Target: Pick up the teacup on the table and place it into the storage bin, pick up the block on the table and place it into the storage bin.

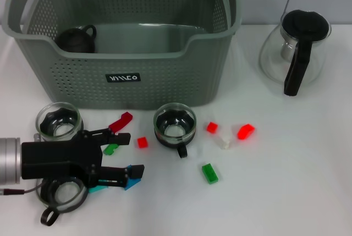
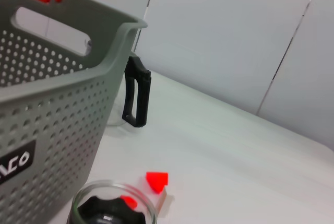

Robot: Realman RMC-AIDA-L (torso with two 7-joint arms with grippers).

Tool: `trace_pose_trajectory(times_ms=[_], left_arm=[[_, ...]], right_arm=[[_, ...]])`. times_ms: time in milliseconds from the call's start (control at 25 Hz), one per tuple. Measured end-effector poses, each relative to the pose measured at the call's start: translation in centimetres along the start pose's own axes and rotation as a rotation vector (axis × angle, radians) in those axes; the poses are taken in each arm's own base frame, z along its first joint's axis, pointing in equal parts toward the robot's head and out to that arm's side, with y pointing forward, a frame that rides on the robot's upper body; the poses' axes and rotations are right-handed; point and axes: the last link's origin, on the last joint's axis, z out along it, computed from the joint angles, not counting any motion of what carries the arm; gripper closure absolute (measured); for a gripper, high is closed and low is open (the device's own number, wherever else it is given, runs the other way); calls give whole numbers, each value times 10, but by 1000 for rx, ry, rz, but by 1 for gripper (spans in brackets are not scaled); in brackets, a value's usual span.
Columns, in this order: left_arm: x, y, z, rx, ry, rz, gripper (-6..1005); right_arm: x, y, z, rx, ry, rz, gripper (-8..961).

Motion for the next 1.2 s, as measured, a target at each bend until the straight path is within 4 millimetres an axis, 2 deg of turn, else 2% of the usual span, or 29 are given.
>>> trace_pose_trajectory(times_ms=[80,280,360,600,1200], left_arm=[[2,-1,2,-5,-2,6,97],[7,-2,7,-20,1,18,97],[8,-2,8,-23,3,23,96],[11,-2,13,-36,12,35,96],[13,-2,16,-42,18,38,96]], right_arm=[[6,-2,15,50,55,-40,880],[22,-2,38,135,137,-124,881],[36,-4,46,187,165,-163,881],[52,-6,51,233,201,-198,881],[68,-6,53,228,257,-183,881]])
